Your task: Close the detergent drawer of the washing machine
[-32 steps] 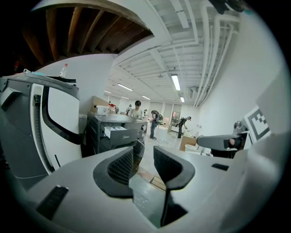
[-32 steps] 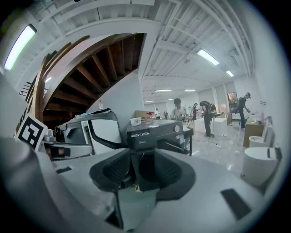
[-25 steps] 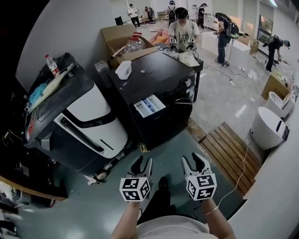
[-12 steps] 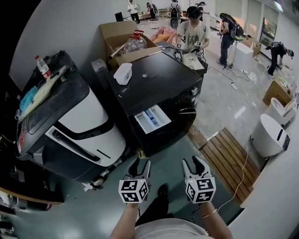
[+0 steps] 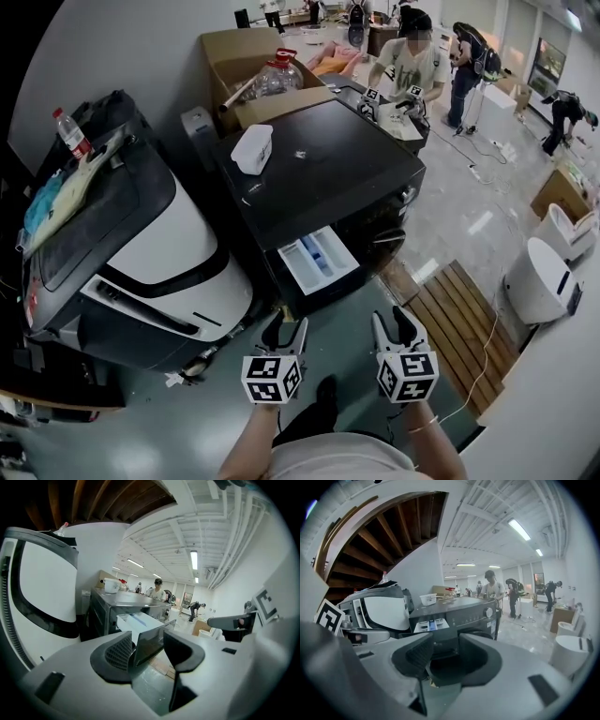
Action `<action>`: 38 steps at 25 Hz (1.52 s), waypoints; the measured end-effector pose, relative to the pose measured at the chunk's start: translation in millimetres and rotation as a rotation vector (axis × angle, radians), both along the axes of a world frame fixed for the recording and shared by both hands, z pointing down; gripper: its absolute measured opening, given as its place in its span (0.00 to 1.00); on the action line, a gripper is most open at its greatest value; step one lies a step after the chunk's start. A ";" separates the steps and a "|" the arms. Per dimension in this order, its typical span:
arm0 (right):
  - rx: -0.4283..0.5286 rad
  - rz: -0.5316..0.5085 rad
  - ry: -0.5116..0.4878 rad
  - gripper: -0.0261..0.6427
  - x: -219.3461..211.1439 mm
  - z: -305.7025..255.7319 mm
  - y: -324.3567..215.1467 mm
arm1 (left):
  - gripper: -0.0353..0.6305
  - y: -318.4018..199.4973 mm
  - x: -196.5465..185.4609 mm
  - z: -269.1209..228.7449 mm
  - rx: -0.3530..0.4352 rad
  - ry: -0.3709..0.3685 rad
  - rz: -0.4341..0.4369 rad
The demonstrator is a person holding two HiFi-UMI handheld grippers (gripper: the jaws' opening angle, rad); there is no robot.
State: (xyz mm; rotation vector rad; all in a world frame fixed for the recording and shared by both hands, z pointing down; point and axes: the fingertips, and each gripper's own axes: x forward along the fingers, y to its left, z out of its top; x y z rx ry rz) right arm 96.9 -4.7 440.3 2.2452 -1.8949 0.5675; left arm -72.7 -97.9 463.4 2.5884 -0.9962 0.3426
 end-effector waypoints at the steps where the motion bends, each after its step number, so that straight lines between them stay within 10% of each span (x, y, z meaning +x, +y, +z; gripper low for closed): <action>1: -0.002 0.004 -0.001 0.28 1.5 0.2 -6.0 | 0.33 -4.7 1.9 0.7 -0.004 0.003 0.004; 15: -0.021 -0.045 0.000 0.28 17.0 8.7 -59.5 | 0.34 -31.3 14.9 13.1 -0.038 0.023 -0.032; 38: -0.070 -0.427 -0.001 0.28 35.0 42.4 -107.8 | 0.35 -15.6 9.3 30.6 -0.063 -0.058 -0.393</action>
